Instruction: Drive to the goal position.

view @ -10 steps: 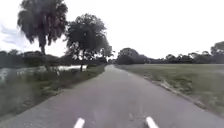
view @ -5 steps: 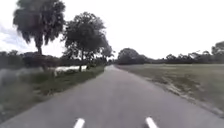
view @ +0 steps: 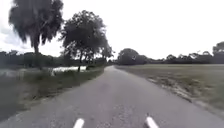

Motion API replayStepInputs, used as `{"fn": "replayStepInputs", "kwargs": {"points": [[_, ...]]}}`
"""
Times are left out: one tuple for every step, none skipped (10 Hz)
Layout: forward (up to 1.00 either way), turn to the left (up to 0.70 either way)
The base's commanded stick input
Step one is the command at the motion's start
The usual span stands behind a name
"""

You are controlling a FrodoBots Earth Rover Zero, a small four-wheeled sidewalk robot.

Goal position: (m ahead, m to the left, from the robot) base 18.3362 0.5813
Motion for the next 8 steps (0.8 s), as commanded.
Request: {"fn": "replayStepInputs", "kwargs": {"points": [[0.85, 0.0], [0.85, 0.0], [0.85, 0.0], [0.85, 0.0], [0.85, 0.0], [0.85, 0.0], [0.85, 0.0], [0.85, 0.0]]}}
